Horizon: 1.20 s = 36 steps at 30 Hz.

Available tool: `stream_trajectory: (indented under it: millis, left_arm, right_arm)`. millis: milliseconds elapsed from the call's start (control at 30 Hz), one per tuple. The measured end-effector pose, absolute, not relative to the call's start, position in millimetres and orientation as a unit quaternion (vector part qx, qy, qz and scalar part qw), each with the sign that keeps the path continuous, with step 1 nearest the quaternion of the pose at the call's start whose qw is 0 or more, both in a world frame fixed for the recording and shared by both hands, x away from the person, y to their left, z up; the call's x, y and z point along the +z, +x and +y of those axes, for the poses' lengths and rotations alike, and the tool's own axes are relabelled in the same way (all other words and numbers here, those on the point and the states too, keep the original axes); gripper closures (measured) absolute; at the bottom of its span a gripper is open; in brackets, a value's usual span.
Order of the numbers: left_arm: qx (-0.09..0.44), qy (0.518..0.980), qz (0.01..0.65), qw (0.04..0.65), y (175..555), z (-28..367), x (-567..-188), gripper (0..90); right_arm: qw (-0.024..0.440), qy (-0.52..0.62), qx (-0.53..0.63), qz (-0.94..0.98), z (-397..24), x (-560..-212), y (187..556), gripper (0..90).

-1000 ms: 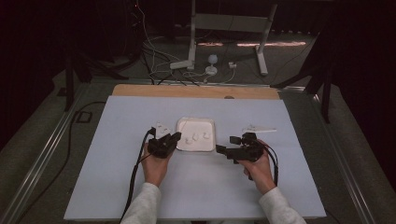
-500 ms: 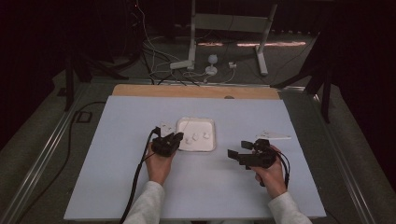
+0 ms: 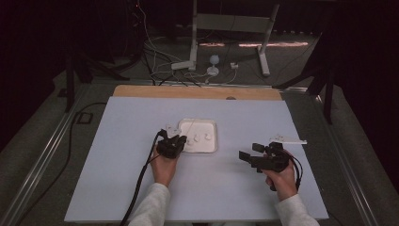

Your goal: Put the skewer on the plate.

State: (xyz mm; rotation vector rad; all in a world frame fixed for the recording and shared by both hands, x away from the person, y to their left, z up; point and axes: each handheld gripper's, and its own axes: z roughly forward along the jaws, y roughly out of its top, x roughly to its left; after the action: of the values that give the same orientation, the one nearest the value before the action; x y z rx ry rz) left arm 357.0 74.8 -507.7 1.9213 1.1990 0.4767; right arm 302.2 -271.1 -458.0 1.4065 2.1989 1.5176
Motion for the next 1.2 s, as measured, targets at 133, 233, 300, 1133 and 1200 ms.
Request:
stream_trajectory:
  millis: [133, 233, 300, 1133, 1200]
  left_arm:
    - [0.186, 0.762, 0.478, 0.395, 358, 73, -511, 89.0]
    - [0.188, 0.765, 0.483, 0.383, 359, 72, -514, 89.0]
    - [0.186, 0.763, 0.489, 0.38, 360, 73, -516, 89.0]
    - [0.139, 0.712, 0.457, 0.515, 347, 108, -480, 12.8]
    - [0.138, 0.716, 0.452, 0.513, 344, 113, -476, 9.1]
  right_arm:
    - [0.06, 0.465, 0.5, 0.728, -271, -460, 302, 14.7]
    - [0.06, 0.467, 0.499, 0.728, -271, -461, 303, 14.7]
    - [0.06, 0.467, 0.499, 0.728, -272, -461, 302, 14.7]
    - [0.075, 0.462, 0.504, 0.726, -276, -461, 298, 14.5]
    - [0.078, 0.461, 0.504, 0.726, -277, -462, 297, 14.5]
